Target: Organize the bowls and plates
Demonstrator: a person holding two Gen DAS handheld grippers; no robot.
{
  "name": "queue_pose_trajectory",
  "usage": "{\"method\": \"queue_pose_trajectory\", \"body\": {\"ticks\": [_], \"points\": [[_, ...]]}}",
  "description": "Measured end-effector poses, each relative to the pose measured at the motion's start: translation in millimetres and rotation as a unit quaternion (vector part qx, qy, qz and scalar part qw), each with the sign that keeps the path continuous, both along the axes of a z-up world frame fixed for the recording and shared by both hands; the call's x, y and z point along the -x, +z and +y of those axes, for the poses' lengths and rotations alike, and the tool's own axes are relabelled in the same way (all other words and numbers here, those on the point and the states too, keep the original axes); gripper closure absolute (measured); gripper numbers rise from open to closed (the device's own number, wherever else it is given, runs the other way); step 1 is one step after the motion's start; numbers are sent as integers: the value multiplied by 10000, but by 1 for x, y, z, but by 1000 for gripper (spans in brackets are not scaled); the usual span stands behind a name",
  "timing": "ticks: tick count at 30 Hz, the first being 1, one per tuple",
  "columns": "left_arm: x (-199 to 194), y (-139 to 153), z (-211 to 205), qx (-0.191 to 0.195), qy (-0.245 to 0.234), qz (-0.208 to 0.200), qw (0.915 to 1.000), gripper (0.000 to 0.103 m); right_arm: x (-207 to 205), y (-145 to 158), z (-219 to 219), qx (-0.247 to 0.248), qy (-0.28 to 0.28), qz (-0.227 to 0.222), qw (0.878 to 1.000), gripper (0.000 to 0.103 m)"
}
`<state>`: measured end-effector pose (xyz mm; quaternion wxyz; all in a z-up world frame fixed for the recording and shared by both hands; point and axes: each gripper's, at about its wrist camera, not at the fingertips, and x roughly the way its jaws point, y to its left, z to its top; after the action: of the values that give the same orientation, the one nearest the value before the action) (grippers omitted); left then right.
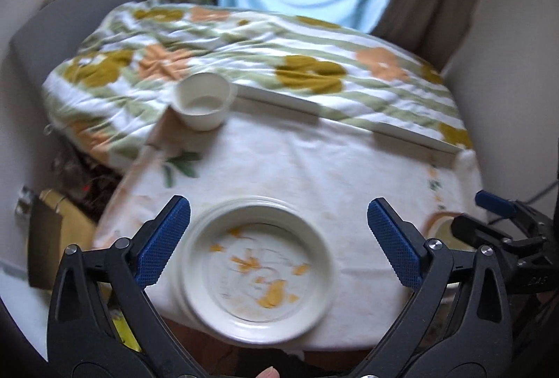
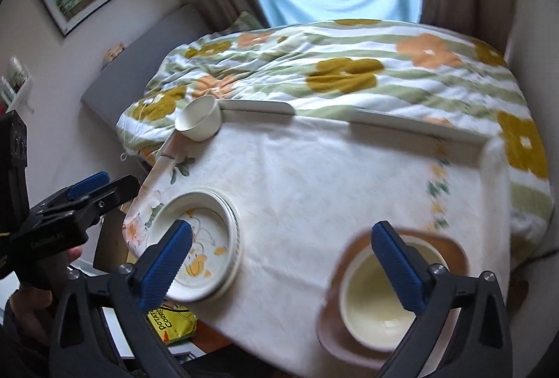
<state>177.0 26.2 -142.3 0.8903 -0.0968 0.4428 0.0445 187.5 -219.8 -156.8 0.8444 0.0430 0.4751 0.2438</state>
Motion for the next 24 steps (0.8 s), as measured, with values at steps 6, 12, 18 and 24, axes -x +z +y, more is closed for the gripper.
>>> {"method": "queue_pose_trajectory", "body": {"ticks": [6,12,18,24], "points": [[-26,-8,68,242,710,120,9971,2,-51,6,62,59,471,30,9989,1],[-56,-29,136,891,1424,83,9858,2,-115,4,134,158,828,192,9963,1],[-103,-72,176,1448,1682,302,9746,9,-176,-34,192,105,990,610,9932,1],[-156,-122,182,1828,1591,671,9679,47,-224,-90,225,-43,1040,1267,9865,17]]}}
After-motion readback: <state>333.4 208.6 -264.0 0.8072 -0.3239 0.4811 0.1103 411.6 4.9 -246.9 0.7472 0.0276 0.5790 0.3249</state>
